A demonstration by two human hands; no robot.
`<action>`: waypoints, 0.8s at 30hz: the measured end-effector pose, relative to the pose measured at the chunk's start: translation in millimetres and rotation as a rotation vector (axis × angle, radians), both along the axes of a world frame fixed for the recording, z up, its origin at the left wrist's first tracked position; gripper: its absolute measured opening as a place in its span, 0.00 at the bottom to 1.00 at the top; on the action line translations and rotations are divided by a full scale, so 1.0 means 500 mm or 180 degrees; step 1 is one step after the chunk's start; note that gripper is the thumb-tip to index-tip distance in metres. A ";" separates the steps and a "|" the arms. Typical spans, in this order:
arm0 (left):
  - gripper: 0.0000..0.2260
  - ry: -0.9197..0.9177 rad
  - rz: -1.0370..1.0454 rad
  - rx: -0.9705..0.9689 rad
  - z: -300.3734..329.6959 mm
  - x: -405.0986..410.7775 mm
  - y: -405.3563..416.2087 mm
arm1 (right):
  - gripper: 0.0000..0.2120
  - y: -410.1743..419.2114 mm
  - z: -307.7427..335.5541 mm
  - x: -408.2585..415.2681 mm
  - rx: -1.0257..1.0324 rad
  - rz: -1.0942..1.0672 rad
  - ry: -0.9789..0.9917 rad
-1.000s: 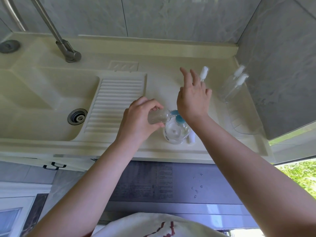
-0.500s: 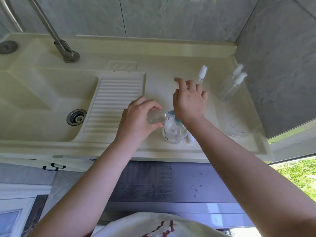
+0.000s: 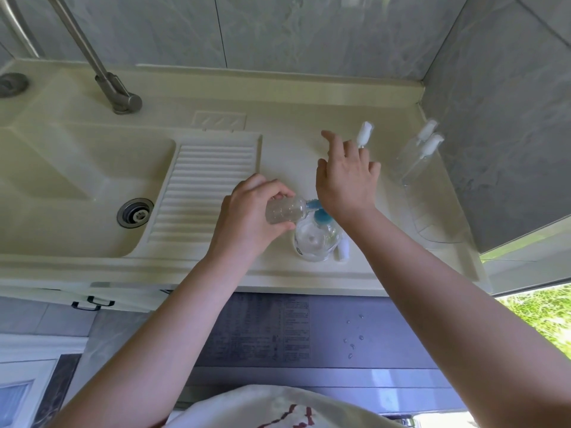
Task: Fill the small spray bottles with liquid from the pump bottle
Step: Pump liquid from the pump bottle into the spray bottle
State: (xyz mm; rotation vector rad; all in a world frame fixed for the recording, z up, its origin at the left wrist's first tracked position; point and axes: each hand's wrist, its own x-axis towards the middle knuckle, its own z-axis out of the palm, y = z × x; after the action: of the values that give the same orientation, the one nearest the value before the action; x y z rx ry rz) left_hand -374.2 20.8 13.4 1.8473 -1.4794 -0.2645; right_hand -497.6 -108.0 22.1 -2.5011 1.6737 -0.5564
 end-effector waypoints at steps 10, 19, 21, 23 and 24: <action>0.22 0.0015 0.0022 -0.0065 -0.001 -0.004 -0.001 | 0.23 -0.005 0.001 -0.001 0.0184 0.0036 -0.0143; 0.22 -0.0013 0.0023 -0.0032 -0.011 -0.001 -0.001 | 0.22 0.005 -0.013 -0.007 0.0207 0.0036 -0.0133; 0.22 -0.0007 0.0026 -0.0046 -0.009 -0.002 -0.002 | 0.23 0.003 -0.007 -0.005 0.0089 0.0029 -0.0177; 0.22 -0.0023 0.0029 -0.0034 -0.009 -0.002 -0.004 | 0.23 0.007 -0.012 -0.004 0.0171 0.0017 -0.0191; 0.22 -0.0035 0.0022 -0.0024 -0.010 -0.002 -0.004 | 0.23 0.009 -0.017 -0.005 0.0198 0.0013 -0.0193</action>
State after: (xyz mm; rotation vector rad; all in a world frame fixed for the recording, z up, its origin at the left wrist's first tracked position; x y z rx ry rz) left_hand -375.1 18.8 8.2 1.8504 -1.4793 -0.2456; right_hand -500.2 -103.4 13.5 -2.4189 1.6385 -0.5647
